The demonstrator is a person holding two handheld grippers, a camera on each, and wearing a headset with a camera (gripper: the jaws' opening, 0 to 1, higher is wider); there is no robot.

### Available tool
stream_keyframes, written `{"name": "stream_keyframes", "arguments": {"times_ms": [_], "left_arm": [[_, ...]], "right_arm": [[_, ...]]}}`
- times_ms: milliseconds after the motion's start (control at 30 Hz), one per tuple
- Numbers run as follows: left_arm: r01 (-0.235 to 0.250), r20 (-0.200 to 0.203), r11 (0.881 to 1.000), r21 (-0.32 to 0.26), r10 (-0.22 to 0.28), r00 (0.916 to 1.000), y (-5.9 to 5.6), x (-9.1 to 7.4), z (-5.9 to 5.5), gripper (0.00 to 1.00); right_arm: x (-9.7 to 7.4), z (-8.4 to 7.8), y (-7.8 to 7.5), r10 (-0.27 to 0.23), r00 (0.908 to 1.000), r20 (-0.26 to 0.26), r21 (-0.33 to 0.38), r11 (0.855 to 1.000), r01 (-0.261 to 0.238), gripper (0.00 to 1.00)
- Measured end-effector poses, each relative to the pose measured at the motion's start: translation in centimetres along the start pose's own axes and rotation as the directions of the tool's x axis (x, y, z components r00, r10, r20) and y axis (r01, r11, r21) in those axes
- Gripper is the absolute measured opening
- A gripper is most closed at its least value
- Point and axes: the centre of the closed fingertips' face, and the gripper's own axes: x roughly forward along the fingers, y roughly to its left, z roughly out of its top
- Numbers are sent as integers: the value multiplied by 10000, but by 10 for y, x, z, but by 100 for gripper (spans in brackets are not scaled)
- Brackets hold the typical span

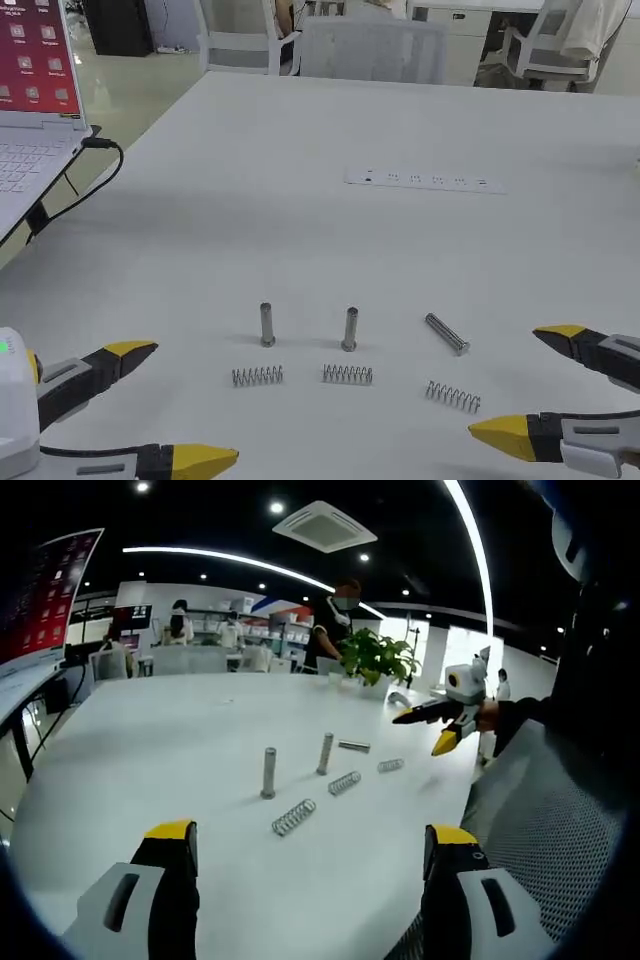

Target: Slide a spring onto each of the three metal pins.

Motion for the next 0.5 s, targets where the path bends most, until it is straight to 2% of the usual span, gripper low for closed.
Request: {"name": "stream_keyframes", "arguments": {"times_ms": [500], "left_arm": [[73, -97, 10000, 21, -73, 9999, 0, 2, -1, 91]], "right_arm": [[1, -1, 0, 12, 10000, -98, 23, 10000, -12, 88]]}}
